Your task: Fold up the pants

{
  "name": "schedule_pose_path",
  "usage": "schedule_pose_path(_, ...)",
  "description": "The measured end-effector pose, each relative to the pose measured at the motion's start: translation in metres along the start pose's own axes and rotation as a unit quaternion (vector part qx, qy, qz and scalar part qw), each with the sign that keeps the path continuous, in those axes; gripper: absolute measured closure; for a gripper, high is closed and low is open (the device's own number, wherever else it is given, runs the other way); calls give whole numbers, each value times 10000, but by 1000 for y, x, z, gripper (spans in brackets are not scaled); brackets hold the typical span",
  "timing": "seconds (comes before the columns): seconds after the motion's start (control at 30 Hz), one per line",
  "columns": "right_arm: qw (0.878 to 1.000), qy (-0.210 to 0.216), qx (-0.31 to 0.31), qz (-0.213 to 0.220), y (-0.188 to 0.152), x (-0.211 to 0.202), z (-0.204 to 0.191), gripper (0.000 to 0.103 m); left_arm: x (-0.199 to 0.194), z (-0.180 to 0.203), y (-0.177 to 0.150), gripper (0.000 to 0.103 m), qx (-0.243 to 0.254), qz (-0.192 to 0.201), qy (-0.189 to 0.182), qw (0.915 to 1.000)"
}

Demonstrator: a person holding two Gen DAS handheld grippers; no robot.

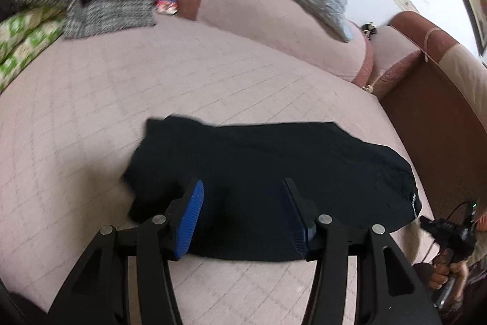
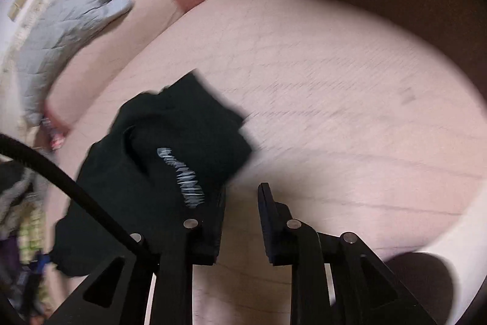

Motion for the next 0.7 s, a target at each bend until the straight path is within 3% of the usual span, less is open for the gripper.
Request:
schedule_pose_path(0.1,9973,-203,-378,596,18,-27,-18,76,15,7,1,42,215,117,48,9997)
schedule_pose_path(0.2,9927,343,-907,712,34,-26,-67,76,27,1,-6,42,49,-80,-2,10000)
schedule_pose_path(0.3,9816,1176,-1460,365,36,2,-128,76,30,-7,-22,44,-16,-260,-68,9996)
schedule_pose_path(0.4,9657,1620,-2031,-31,34,53,-189,76,27,-22,-41,62,-31,-390,27,9992)
schedule_pose_path(0.5,9555,1750,-2326,-468,35,113,-240,76,16,-32,-49,69,-6,-178,-138,9997)
schedule_pose_path(0.7,9380,1400,-3070,-794,22,185,-302,72,16,-34,-54,69,16,9,-265,9996)
Point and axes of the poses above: each gripper's, at about its wrist camera, not at the fingertips, and x roughly the way its jaws point, z to its right, y to its top, the point moved 1 cm from there along x, roughly the way its jaws point, and after that the axes turned 9 degrees about z, right-handed, at the moved point
